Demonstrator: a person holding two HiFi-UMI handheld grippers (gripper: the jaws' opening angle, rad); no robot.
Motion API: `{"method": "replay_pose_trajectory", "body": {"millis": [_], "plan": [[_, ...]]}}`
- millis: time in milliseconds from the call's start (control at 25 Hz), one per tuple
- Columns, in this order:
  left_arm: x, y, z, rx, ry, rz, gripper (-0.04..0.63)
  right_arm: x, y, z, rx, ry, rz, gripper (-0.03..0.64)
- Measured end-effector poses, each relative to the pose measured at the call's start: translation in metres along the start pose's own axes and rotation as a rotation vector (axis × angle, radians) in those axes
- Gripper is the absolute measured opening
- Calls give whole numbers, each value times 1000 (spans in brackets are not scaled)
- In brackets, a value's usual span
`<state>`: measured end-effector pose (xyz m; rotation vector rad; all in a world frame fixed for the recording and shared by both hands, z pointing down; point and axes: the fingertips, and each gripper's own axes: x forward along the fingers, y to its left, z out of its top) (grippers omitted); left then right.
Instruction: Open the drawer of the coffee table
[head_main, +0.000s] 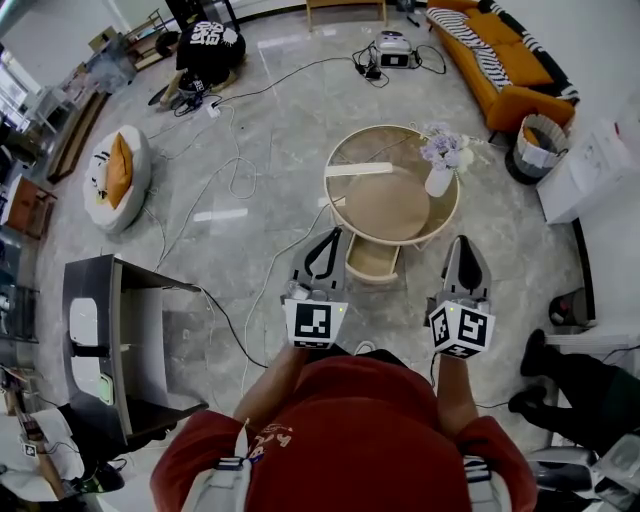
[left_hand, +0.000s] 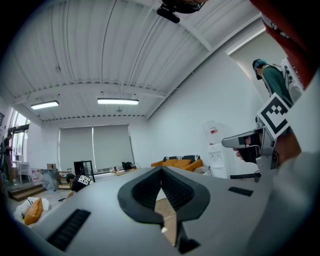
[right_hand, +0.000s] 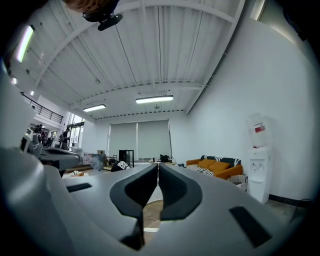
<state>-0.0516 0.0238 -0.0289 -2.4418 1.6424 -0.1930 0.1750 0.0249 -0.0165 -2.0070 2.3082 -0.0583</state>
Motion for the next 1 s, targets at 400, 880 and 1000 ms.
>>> {"method": "replay_pose_trajectory", "body": {"millis": [400,880,1000], "plan": [[0,-6,1,-19,-19,-17,14,-1,-2,-2,4,-5,9,25],[-1,-7,6,-37,-33,-13,14,0,-9,0,1,9,6,25],[-1,-7,5,-31,-29,-14,14,-1,-7,-2,11,11,5,26]]}}
